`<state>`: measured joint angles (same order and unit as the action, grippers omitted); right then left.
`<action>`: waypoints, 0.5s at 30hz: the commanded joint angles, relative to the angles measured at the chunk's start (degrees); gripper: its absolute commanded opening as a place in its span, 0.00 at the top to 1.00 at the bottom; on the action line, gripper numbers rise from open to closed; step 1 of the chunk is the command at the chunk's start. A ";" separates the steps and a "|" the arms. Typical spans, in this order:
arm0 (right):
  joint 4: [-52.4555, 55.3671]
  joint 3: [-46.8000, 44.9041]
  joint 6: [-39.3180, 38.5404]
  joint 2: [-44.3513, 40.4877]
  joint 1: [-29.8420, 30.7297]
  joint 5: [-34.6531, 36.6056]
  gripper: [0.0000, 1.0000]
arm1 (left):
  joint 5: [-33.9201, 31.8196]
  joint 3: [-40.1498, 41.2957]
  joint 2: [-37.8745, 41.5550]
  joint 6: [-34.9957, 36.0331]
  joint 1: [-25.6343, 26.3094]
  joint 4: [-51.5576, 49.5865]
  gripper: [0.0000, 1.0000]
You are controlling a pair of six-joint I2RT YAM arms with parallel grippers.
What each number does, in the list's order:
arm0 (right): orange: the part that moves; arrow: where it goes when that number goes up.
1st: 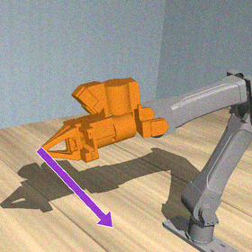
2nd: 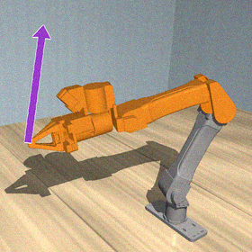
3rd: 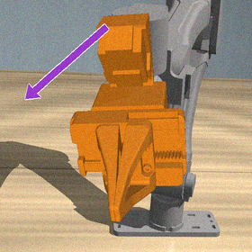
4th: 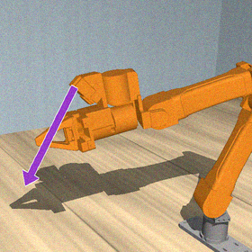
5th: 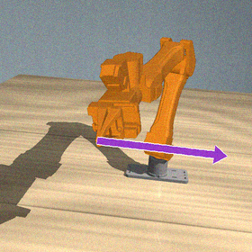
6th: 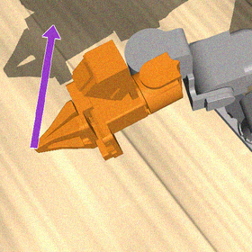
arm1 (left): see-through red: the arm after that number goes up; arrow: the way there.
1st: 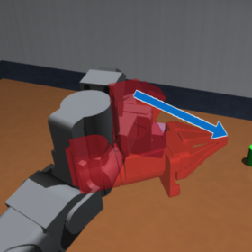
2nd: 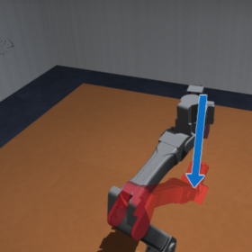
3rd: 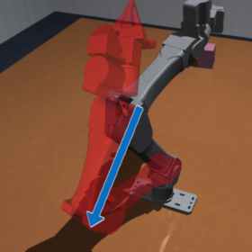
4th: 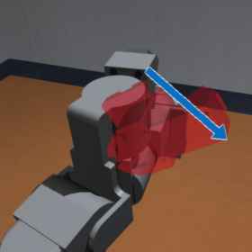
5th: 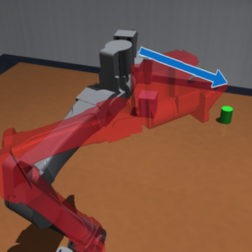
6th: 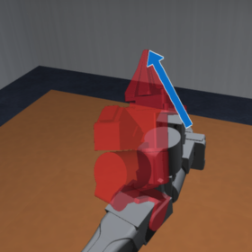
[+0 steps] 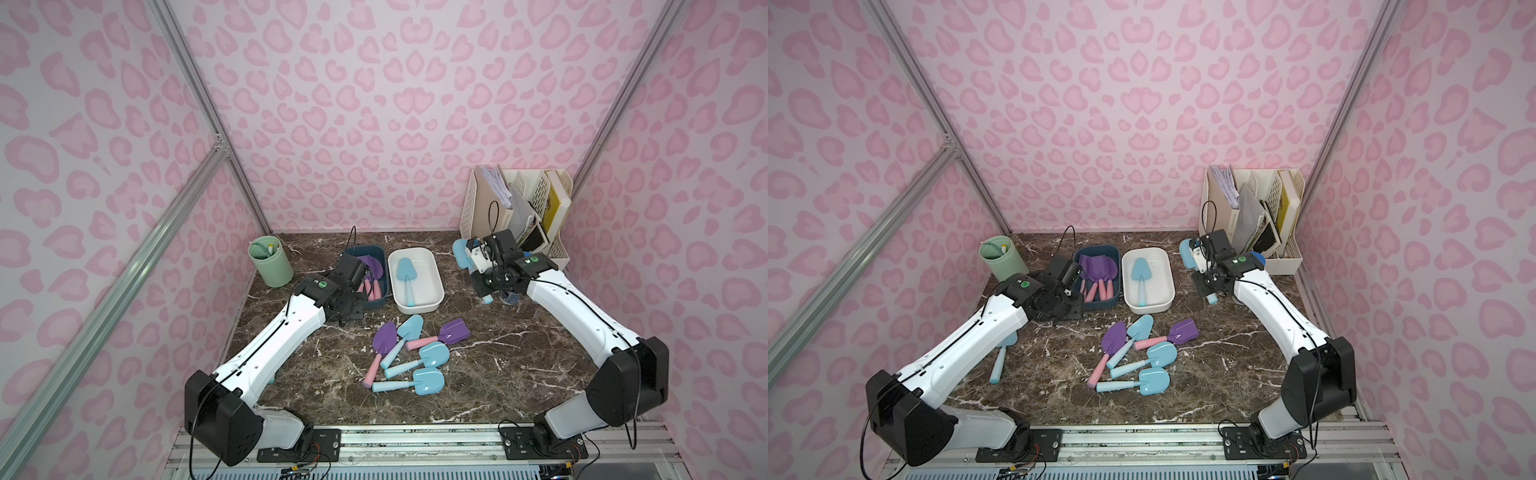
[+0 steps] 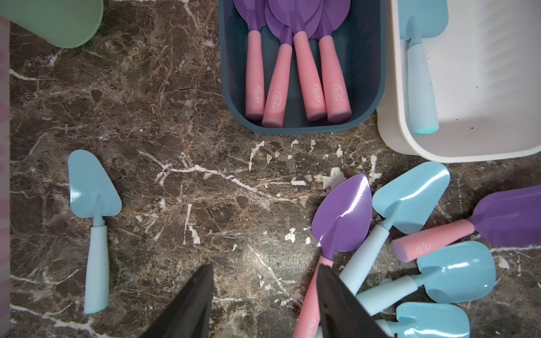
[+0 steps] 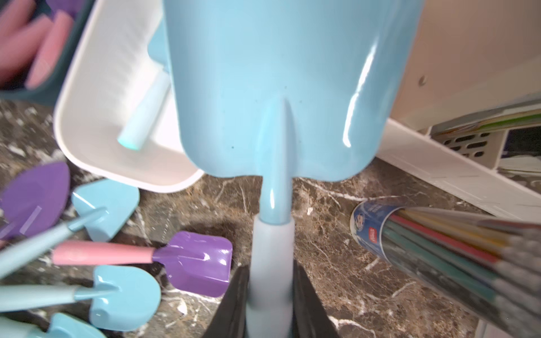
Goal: Sort the small shovels by color and place them into the storage box
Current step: Place the shovel in the storage box.
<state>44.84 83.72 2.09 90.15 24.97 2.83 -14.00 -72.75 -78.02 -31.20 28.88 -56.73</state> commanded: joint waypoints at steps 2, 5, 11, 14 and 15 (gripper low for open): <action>8.37 12.83 12.42 6.10 4.67 1.25 1.00 | -1.65 -0.64 1.32 -0.77 -0.01 -2.48 0.39; 9.46 20.94 18.82 10.77 7.66 0.91 1.00 | -2.20 -0.64 2.33 -1.36 -0.04 -3.34 0.39; 7.14 27.56 25.27 19.23 10.53 -1.70 1.00 | -2.73 -0.55 3.70 -2.69 -0.02 -4.59 0.39; 5.73 28.10 26.83 22.97 10.77 -2.97 0.99 | -2.78 -0.46 4.40 -3.33 -0.05 -5.15 0.39; 5.70 28.78 27.08 24.33 10.89 -3.11 0.99 | -2.80 -0.36 4.66 -3.59 -0.03 -5.38 0.40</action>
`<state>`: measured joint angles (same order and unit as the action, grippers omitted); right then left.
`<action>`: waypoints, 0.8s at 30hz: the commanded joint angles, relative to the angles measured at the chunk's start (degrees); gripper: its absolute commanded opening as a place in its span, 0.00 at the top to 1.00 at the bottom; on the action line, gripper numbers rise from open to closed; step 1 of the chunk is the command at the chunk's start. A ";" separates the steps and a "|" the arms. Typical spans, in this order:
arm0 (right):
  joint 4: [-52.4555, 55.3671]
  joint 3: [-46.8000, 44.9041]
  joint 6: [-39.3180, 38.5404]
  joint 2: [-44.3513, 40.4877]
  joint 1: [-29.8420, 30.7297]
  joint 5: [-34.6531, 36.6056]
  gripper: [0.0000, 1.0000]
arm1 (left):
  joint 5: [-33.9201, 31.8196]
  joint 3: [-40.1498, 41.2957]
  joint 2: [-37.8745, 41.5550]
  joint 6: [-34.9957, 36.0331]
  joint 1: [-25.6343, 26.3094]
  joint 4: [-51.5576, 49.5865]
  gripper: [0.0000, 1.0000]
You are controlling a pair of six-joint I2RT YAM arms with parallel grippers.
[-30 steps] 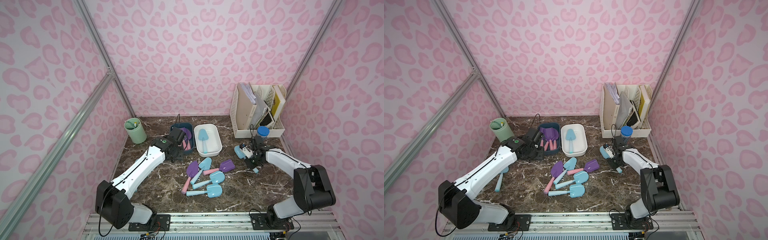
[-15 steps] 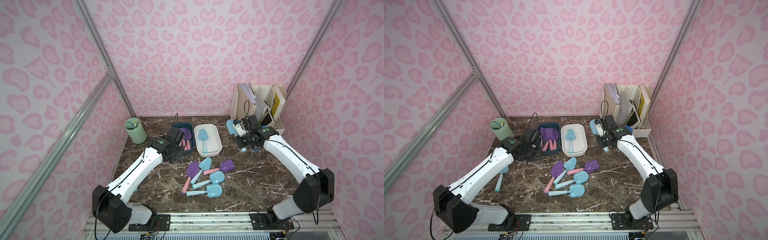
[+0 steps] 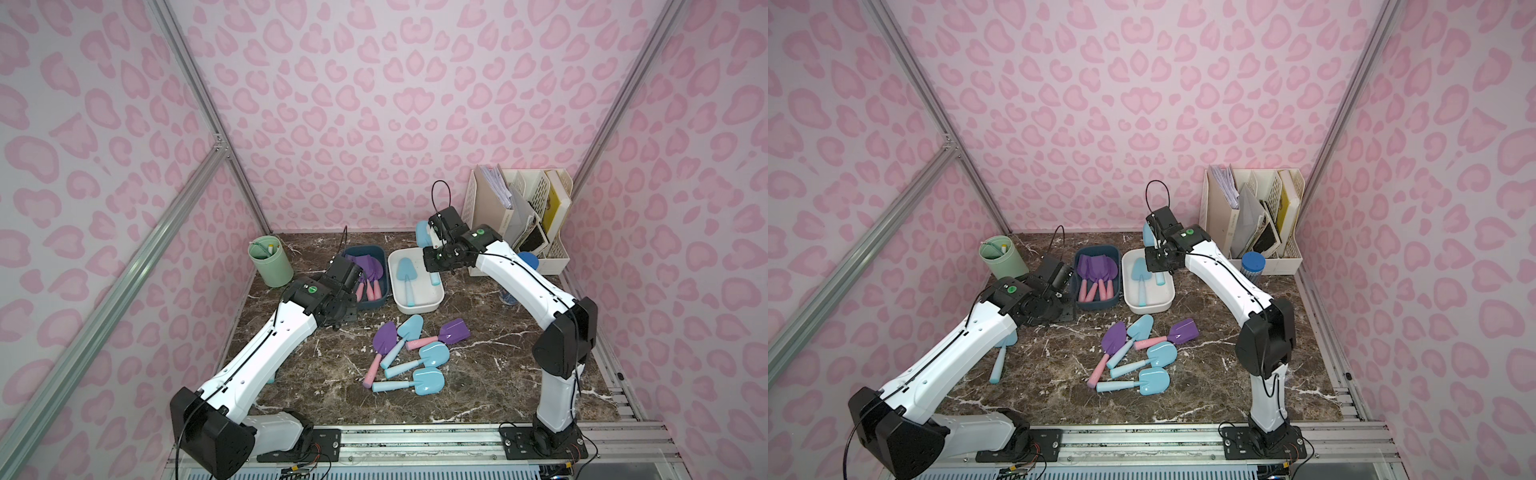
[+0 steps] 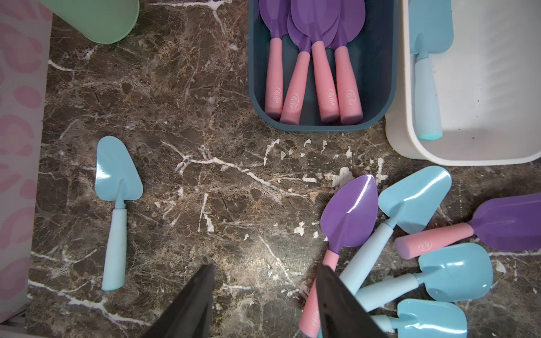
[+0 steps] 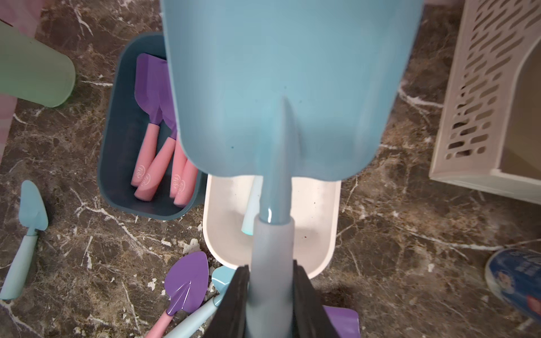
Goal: Sort the small shovels by color and place them into the storage box
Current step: Place the shovel in the storage box.
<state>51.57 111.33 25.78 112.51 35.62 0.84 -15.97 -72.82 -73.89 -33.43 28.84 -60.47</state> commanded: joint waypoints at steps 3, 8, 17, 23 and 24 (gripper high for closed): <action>-0.54 3.42 3.61 5.80 0.33 -1.02 1.00 | -1.03 -0.13 1.16 -1.65 0.05 -2.32 0.39; 2.12 9.16 2.91 12.83 0.31 -0.72 1.00 | -1.13 0.04 1.64 -1.90 -0.01 -2.98 0.40; 3.54 13.92 2.15 20.73 -0.14 0.03 0.99 | -1.57 0.02 2.34 -1.72 0.02 -3.74 0.39; 3.80 14.29 1.82 23.32 -0.65 0.85 0.99 | -1.90 0.46 2.39 -1.37 -0.01 -3.61 0.40; 3.80 14.42 1.62 23.78 -0.75 0.96 0.98 | -1.83 0.56 2.25 -1.44 -0.01 -3.46 0.40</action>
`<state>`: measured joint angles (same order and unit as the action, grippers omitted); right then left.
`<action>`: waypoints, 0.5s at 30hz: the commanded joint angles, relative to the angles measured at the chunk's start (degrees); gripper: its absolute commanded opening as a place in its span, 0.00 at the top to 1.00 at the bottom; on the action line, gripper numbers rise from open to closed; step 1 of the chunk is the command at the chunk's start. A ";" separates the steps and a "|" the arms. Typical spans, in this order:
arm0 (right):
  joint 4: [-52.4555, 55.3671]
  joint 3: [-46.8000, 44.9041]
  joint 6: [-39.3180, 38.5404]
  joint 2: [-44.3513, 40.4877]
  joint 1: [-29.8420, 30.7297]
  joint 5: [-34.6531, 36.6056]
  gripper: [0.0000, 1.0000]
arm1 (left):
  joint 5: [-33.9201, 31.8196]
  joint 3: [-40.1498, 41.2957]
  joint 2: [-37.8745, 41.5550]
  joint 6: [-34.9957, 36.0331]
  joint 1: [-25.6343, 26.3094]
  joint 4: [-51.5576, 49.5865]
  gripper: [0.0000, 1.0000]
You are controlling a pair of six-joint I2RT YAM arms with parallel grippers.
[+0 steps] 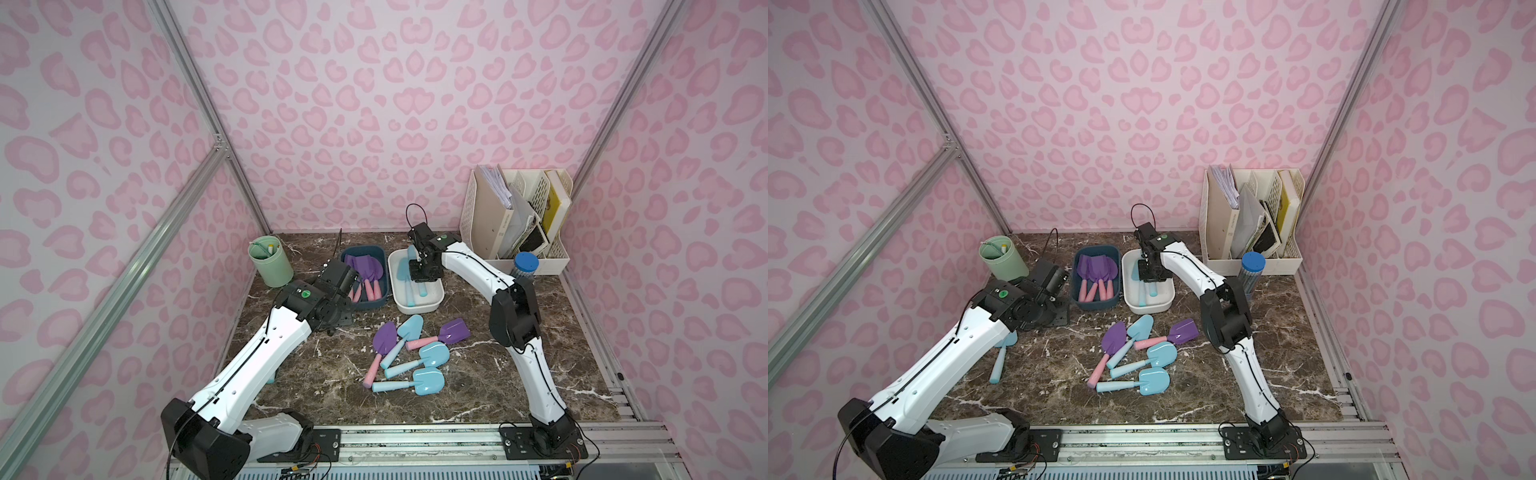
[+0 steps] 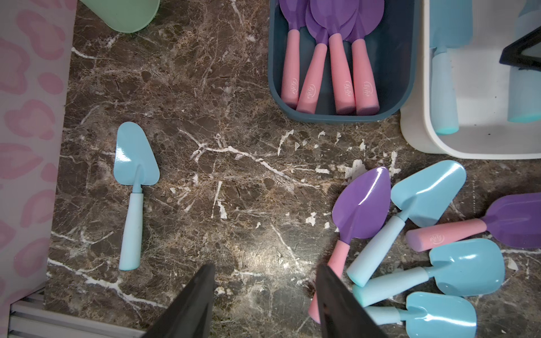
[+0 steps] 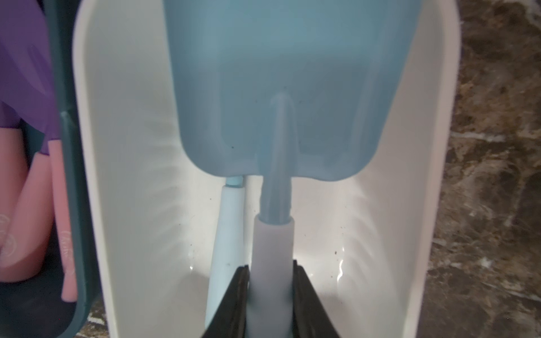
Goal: Sort the small shovels by color and place them into the storage box
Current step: Place the shovel in the storage box.
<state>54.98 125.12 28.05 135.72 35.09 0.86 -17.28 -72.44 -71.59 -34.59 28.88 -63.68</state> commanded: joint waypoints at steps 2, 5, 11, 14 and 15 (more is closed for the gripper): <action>0.72 1.09 -1.09 1.40 -0.23 1.69 0.98 | -0.37 0.59 0.03 -0.28 0.02 0.05 0.40; 1.68 2.41 -1.73 2.98 -0.31 2.08 0.97 | -0.16 0.90 -0.13 -0.26 -0.06 0.39 0.39; 2.15 3.55 -2.35 4.74 -0.72 2.47 0.95 | -0.31 1.14 -0.72 -0.08 -0.05 0.67 0.40; 2.21 3.73 -2.51 5.27 -0.86 2.74 0.95 | -0.31 1.08 -1.06 0.01 -0.06 0.92 0.40; 2.23 3.75 -2.58 5.39 -0.88 2.83 0.95 | -0.32 1.13 -1.17 0.06 -0.05 1.09 0.39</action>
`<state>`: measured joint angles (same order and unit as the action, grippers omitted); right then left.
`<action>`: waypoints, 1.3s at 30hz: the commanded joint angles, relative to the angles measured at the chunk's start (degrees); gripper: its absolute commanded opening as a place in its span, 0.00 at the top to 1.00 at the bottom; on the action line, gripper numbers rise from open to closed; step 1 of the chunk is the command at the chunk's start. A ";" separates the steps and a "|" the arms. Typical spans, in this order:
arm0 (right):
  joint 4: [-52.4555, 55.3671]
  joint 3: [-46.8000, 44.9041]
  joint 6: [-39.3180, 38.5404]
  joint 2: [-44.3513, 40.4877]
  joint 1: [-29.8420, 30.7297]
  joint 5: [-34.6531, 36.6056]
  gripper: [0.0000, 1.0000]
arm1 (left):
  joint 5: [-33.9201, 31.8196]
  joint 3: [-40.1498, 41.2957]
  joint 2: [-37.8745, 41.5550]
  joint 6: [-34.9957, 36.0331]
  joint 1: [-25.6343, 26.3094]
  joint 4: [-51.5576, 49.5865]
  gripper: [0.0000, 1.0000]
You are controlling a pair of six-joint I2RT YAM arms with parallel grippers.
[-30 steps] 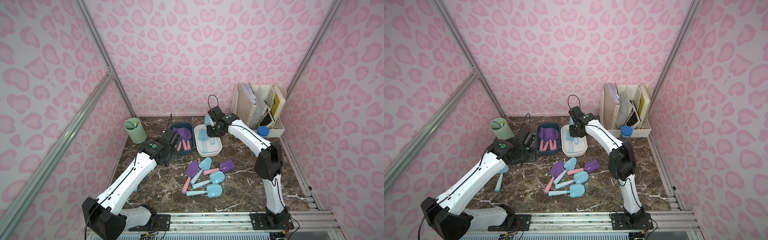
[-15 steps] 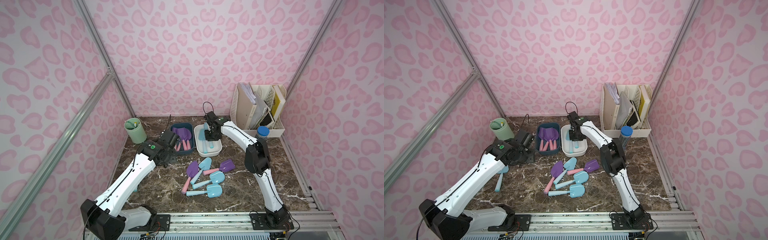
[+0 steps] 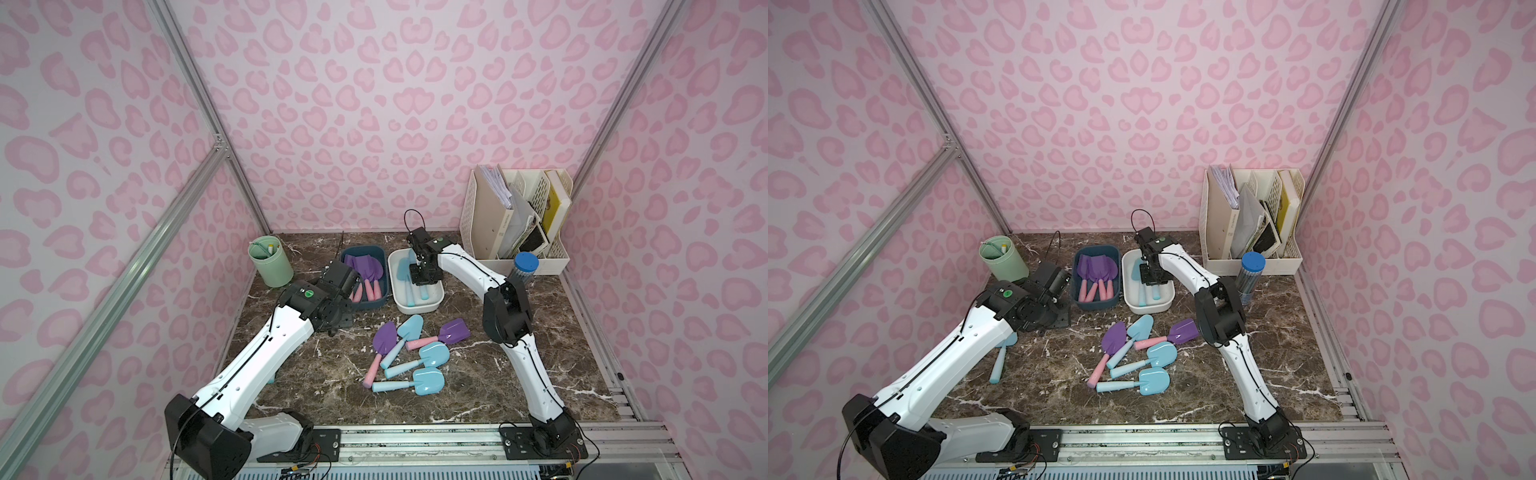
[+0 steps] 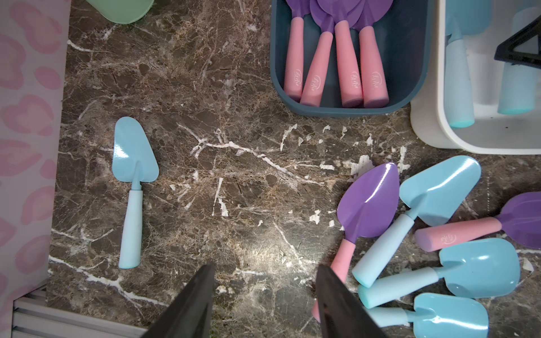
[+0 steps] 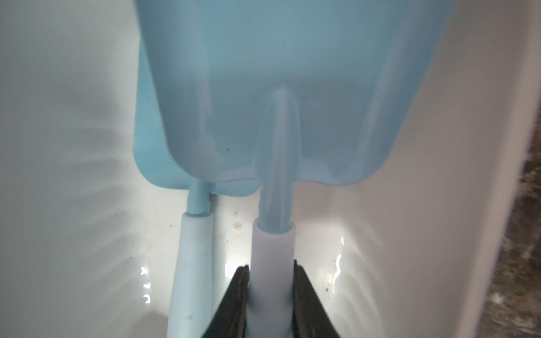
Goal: Sort the small shovels by color and place them into the storage box
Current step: Place the shovel in the storage box.
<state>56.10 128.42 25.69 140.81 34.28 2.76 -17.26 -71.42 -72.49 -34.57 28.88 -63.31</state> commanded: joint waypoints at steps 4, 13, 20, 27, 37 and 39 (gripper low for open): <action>1.49 0.52 -0.31 0.59 -0.18 1.02 0.94 | -0.21 0.10 -0.64 0.20 -0.05 1.00 0.40; 1.75 0.52 -0.99 0.95 -0.01 1.05 0.93 | -0.06 0.23 -0.98 0.12 -0.06 1.51 0.39; 2.26 0.78 -1.55 1.52 0.17 0.58 0.92 | 0.19 0.14 -1.33 0.03 -0.06 1.79 0.39; 2.44 0.87 -1.69 1.91 0.21 0.23 0.90 | 0.10 0.12 -1.23 0.03 -0.05 1.77 0.39; 2.59 0.94 -1.74 2.24 0.26 0.08 0.86 | 0.02 0.31 -0.93 0.03 -0.05 1.61 0.39; 2.66 0.96 -1.79 2.28 0.26 0.00 0.85 | 0.03 0.26 -0.99 0.03 -0.06 1.64 0.39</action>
<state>58.15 128.86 23.94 142.87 34.44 2.72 -17.21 -71.11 -73.65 -34.52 28.88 -61.45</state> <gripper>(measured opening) 0.261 0.606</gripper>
